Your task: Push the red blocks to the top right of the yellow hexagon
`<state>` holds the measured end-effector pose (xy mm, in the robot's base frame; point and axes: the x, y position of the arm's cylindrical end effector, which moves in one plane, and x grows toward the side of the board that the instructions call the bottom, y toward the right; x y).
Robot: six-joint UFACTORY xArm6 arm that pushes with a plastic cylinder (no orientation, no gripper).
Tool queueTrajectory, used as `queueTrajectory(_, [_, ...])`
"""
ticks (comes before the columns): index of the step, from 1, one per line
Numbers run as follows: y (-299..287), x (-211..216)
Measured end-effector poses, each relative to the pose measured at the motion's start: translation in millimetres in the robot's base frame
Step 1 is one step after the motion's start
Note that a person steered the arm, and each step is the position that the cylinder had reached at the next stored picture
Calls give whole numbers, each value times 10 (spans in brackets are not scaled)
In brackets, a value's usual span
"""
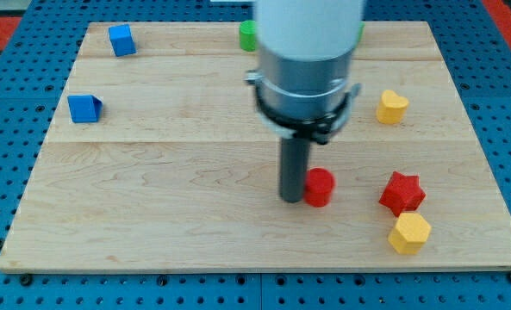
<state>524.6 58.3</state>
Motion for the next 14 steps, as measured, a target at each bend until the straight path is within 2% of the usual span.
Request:
queueTrajectory(1, [240, -127])
queueTrajectory(3, [242, -75])
queueTrajectory(4, [648, -42])
queueTrajectory(7, [1119, -96])
queueTrajectory(14, [1402, -102])
